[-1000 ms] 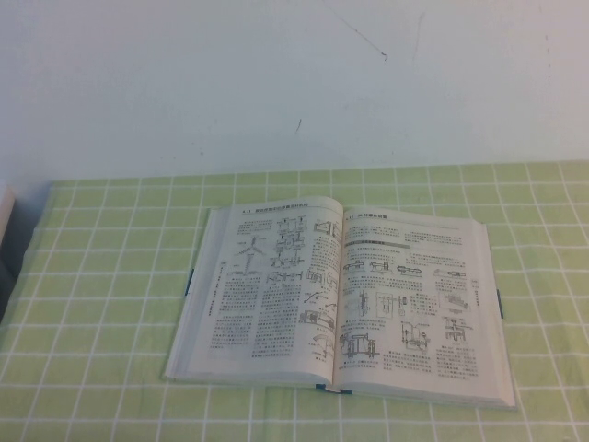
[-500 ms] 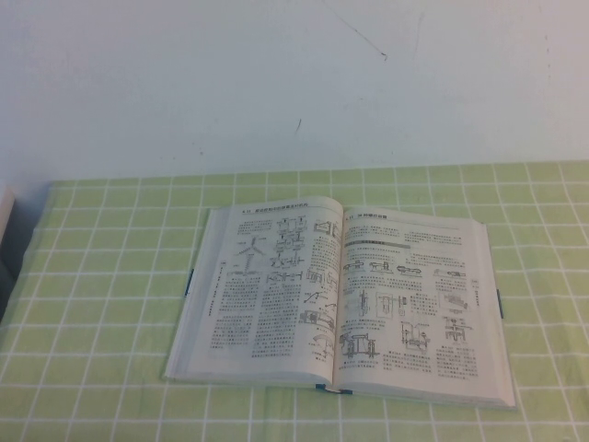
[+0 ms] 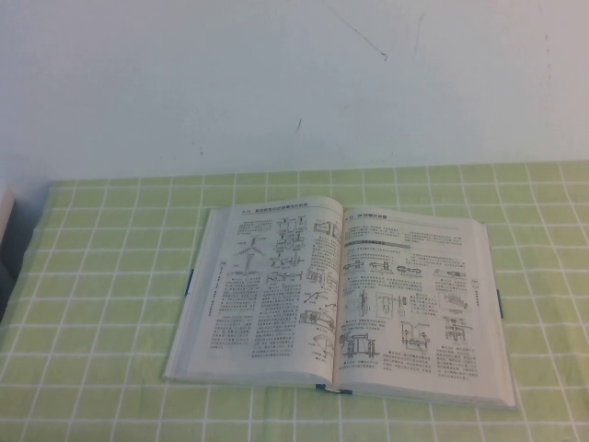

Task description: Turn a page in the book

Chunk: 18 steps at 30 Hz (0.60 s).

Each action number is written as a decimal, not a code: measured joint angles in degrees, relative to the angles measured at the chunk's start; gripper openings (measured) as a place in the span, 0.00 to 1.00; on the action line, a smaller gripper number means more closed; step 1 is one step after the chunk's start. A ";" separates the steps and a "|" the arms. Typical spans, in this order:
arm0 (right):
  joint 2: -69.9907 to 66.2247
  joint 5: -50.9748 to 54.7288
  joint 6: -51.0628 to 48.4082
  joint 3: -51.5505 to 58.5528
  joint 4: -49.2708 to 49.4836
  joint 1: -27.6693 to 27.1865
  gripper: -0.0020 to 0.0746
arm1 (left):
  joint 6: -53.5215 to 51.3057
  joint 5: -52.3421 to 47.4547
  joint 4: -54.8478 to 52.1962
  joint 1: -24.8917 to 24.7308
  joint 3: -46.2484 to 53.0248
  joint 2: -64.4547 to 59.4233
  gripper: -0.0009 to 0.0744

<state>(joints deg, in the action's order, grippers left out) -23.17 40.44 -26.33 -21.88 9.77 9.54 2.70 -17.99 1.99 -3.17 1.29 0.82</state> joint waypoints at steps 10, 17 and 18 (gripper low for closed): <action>1.15 -1.64 -8.10 2.86 -8.39 0.00 0.02 | 0.00 -0.07 0.00 0.00 0.00 0.00 0.01; 11.93 -7.26 -4.07 10.30 -13.82 -0.12 0.02 | -0.12 -0.07 0.00 0.00 -0.10 0.00 0.01; 14.16 -7.55 -0.93 11.19 -13.87 -0.34 0.02 | -0.12 -0.07 0.00 0.00 -0.10 0.00 0.01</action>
<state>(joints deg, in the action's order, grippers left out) -9.01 32.89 -27.26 -10.69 -4.11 9.20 2.58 -18.06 1.99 -3.17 1.19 0.82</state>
